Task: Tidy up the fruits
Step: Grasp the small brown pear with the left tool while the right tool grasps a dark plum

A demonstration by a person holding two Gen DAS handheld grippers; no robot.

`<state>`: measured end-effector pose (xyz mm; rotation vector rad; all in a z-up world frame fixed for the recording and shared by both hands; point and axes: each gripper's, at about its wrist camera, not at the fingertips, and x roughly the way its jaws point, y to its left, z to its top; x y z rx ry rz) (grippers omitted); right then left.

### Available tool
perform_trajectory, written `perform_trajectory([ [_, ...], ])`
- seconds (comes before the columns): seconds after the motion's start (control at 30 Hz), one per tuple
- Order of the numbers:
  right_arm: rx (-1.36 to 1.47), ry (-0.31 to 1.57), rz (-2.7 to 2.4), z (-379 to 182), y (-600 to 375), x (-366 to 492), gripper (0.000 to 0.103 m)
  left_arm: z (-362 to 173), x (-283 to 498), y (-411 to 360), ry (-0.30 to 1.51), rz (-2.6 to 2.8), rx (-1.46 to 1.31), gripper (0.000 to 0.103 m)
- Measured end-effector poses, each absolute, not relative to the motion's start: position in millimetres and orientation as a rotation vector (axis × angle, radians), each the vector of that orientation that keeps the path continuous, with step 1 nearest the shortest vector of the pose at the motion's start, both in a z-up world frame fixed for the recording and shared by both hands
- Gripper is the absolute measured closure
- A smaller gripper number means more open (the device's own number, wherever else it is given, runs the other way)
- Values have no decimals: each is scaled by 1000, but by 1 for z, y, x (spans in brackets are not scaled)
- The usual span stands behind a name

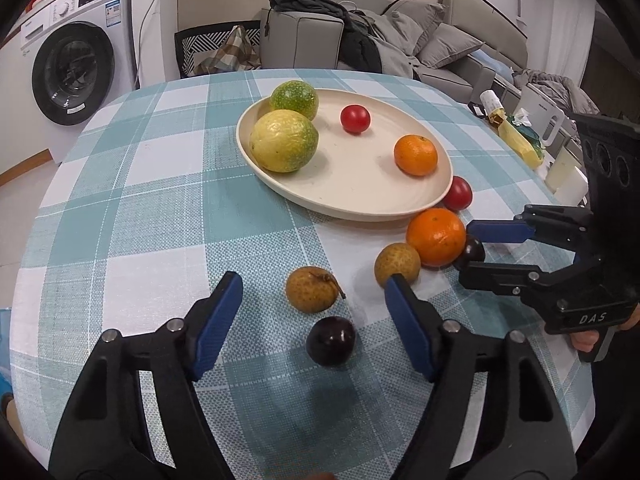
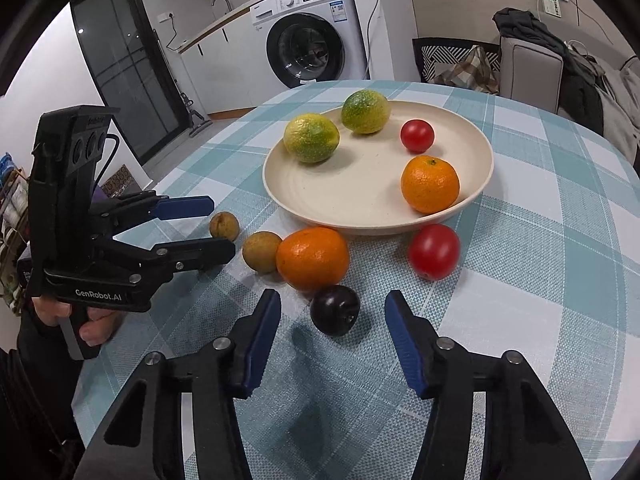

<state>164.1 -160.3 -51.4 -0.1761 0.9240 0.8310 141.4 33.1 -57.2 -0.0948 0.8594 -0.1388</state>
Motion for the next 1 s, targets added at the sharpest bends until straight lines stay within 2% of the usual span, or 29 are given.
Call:
perform_trajectory([
  [0.27,-175,930,829,-52,-161,165,56,-61,144,32,887,-153,-104,53],
  [0.33,-181,929,829,-52,-160,164,59,-61,144,33,886,-155,-108,55],
  [0.37,-184,929,830,-52,-159,163,59,-62,144,33,886,-157,-109,60],
  [0.43,-185,928,833,-52,-159,163,60,-63,145,34,886,-157,-113,64],
  [0.5,-183,929,832,-52,-159,163,61,-63,145,34,886,-166,-120,75],
  [0.7,-185,929,831,-52,-159,163,63,-63,145,35,882,-171,-124,77],
  [0.9,-185,928,832,-52,-160,163,77,-61,145,35,878,-172,-128,78],
  [1.0,-178,926,834,-51,-161,163,77,-60,144,36,871,-178,-136,78],
])
